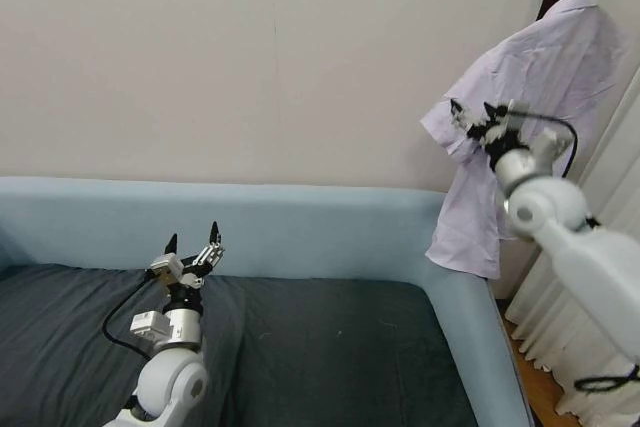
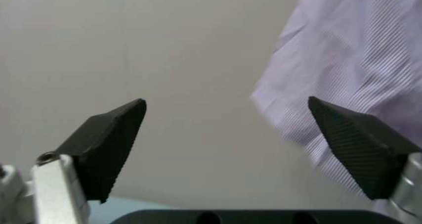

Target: Pick up the clothes from the sofa and hang them on the clothes hanger.

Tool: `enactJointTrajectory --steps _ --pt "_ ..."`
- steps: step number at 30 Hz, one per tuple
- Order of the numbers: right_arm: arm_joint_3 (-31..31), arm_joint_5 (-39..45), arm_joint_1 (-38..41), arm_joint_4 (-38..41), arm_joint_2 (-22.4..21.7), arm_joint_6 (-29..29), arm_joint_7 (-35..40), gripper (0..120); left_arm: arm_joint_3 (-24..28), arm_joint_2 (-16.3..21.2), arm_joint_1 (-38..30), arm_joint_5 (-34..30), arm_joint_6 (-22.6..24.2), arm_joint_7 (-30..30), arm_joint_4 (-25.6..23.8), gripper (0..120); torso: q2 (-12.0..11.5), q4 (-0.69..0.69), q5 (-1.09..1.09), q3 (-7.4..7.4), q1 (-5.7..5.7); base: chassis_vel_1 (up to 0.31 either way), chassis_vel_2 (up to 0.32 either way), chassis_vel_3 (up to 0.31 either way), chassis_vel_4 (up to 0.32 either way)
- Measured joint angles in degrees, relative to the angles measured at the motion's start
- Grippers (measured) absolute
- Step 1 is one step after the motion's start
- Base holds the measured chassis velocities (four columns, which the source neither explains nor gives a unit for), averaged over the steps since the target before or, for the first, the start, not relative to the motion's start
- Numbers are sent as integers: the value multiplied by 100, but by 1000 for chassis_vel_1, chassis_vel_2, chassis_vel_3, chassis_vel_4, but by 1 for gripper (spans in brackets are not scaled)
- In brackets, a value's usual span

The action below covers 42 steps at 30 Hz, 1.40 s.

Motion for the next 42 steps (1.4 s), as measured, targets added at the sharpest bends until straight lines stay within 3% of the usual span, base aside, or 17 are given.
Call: enactJointTrajectory --steps 3,5,6,9,13,14,17,24,29,42 --pt "364 -565 -675 256 248 224 -240 100 -79 -172 284 52 72 238 -189 100 1 5 -9 -2 0 0 0 0 0" --pt "886 -1165 -1597 508 710 321 -480 100 -124 -343 514 315 147 339 -285 100 0 7 -1 -1 -1 0 0 0 0" --pt "1197 -1442 -2062 660 974 308 -527 100 -119 -446 636 708 149 103 -294 100 0 3 0 0 -1 0 0 0 0" --pt "1677 -1881 -2666 893 1361 155 -468 100 -112 -561 782 1194 9 -120 -265 100 1 3 -7 -1 -1 0 0 0 0" --pt "2450 -2852 -3871 1126 2153 231 -408 100 -174 -779 1102 1497 -430 401 -188 100 1 1 -3 -1 -1 0 0 0 0" --pt "2450 -2852 -3871 1126 2153 231 -408 100 -174 -779 1102 1497 -430 401 -188 100 1 1 -3 -1 -1 0 0 0 0" --pt "2929 -3547 -4600 1341 2739 408 -586 100 -158 -969 1267 1675 -713 741 -33 100 0 1 -4 -1 -1 0 0 0 0" --pt "3521 -4189 -5278 2049 3715 -59 17 100 -107 -1266 1539 1915 -745 850 -130 100 0 3 -5 -1 -1 0 0 0 0" --pt "3676 -4208 -5527 2258 3887 -135 30 100 -105 -1438 1762 2016 -618 906 -360 100 0 3 -4 -1 -1 0 0 0 0" --pt "3639 -4164 -5484 2246 3855 -147 34 100 -104 -1436 1763 2010 -586 909 -377 100 0 3 -5 0 0 0 0 0 0"
